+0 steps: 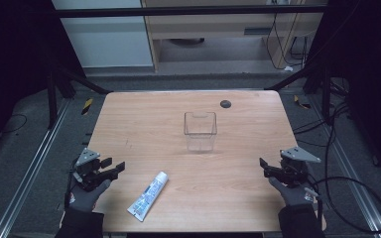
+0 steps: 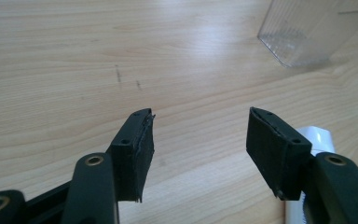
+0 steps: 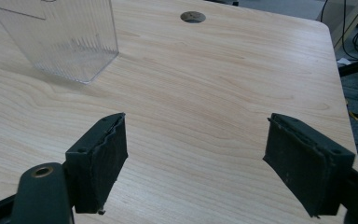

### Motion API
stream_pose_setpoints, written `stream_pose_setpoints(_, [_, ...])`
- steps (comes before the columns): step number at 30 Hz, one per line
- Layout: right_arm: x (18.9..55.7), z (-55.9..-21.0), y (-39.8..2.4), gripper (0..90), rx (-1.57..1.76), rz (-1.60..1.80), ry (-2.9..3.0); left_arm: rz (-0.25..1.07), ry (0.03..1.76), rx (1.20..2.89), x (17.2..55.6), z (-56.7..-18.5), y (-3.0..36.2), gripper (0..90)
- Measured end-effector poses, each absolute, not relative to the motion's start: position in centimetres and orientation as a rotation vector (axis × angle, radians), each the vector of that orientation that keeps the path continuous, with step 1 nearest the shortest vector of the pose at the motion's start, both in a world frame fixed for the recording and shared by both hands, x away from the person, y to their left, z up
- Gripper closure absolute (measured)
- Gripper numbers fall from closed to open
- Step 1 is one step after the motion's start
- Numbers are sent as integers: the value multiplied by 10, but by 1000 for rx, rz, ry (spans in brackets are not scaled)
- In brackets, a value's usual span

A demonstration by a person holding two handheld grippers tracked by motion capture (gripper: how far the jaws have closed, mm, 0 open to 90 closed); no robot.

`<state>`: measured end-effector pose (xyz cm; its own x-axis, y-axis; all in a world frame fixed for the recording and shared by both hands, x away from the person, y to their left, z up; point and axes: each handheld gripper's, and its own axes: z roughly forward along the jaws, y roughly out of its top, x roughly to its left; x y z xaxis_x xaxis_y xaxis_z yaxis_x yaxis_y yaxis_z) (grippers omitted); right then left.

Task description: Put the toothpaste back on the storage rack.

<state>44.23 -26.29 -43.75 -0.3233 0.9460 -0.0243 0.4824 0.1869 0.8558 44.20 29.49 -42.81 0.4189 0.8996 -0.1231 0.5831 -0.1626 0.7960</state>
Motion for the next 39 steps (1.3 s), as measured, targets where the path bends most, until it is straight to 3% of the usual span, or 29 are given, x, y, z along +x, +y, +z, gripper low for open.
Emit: stream_pose_setpoints(39, [449, -457, -248, 237, 1361, 946, 1937, 370, 1081, 2134, 435, -428, 229, 366])
